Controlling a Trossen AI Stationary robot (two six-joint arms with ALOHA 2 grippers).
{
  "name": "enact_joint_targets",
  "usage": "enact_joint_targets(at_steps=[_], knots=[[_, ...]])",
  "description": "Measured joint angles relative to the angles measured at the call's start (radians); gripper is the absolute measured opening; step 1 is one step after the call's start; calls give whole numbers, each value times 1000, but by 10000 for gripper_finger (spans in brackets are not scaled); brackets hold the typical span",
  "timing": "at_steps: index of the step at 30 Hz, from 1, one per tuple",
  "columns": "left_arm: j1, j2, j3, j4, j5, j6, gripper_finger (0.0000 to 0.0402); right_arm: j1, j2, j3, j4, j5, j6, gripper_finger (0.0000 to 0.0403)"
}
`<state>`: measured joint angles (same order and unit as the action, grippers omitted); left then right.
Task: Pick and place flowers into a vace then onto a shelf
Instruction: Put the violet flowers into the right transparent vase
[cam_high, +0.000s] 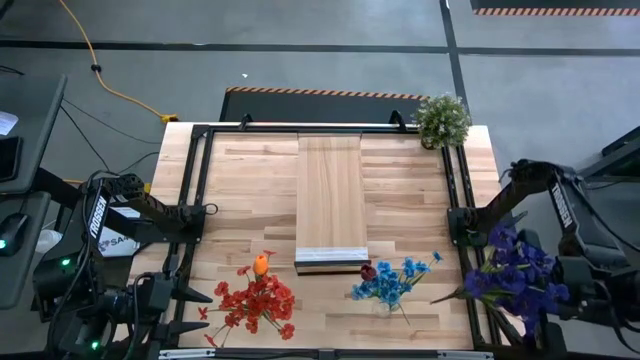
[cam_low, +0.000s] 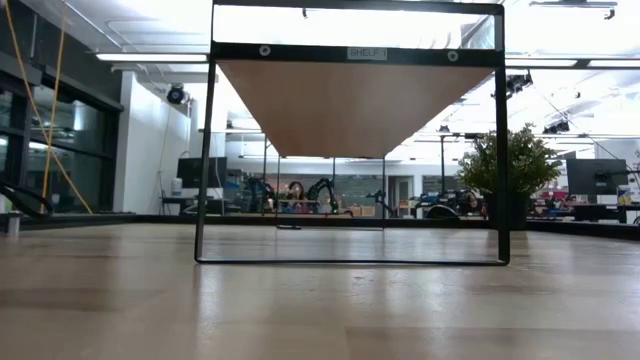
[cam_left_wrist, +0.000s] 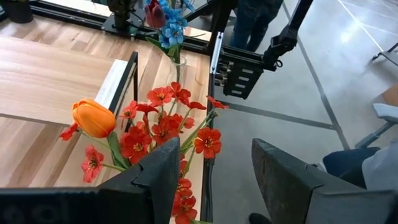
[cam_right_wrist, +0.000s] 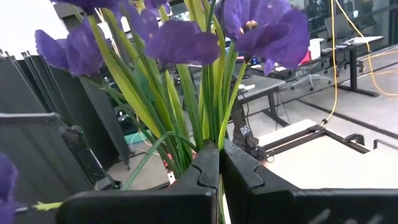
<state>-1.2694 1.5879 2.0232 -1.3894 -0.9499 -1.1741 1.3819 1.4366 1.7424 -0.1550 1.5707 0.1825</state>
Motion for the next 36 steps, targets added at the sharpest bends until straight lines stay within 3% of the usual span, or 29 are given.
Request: enact_joint_targets(at_steps=[11, 25, 36], knots=[[0, 0, 0, 3, 71, 18, 232, 39, 45, 0, 56, 0, 20, 0], [0, 0, 0, 3, 72, 18, 232, 21, 144, -4, 54, -4, 93, 0], [0, 0, 0, 6, 99, 18, 232, -21, 190, -6, -185, 6, 280, 0]])
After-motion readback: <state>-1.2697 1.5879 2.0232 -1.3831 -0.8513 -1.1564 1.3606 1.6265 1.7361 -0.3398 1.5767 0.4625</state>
